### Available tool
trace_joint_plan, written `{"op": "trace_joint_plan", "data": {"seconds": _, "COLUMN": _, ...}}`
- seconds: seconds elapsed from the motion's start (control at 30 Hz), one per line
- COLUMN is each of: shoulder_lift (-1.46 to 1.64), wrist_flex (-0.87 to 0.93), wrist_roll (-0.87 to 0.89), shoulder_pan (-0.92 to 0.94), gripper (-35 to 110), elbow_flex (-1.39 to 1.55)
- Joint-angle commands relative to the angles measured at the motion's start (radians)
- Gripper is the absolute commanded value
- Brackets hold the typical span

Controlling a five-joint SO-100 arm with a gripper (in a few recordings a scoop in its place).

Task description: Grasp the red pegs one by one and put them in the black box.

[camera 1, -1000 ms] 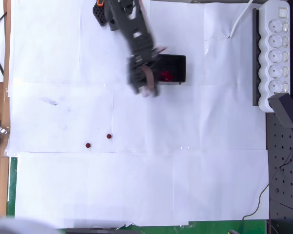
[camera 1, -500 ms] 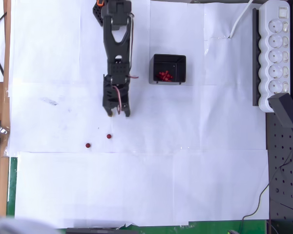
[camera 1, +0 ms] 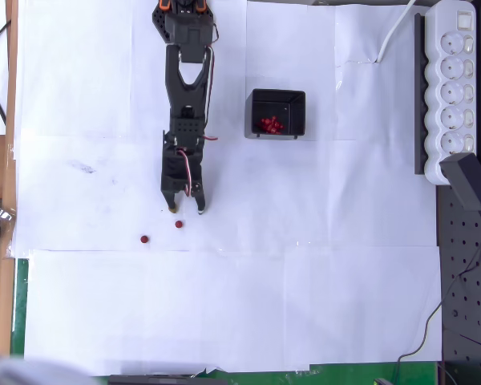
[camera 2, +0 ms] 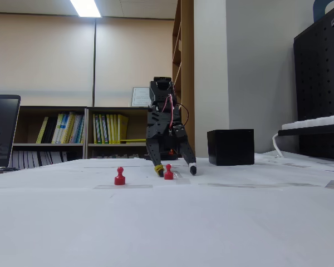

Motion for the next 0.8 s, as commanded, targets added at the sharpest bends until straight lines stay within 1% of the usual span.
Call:
{"op": "trace_joint_plan", "data": {"seconds": 0.0, "shoulder_lift": 0.038, "wrist_flex": 0.011, "wrist_roll": 0.002, "shoulder_pan": 0.017, "gripper": 23, "elbow_flex": 0.063}}
{"op": "trace_joint_plan", "data": {"seconds": 0.77, "shoulder_lift": 0.14, "wrist_flex": -0.035, "wrist_roll": 0.014, "shoulder_pan": 0.037, "gripper": 23, "elbow_flex": 0.164}}
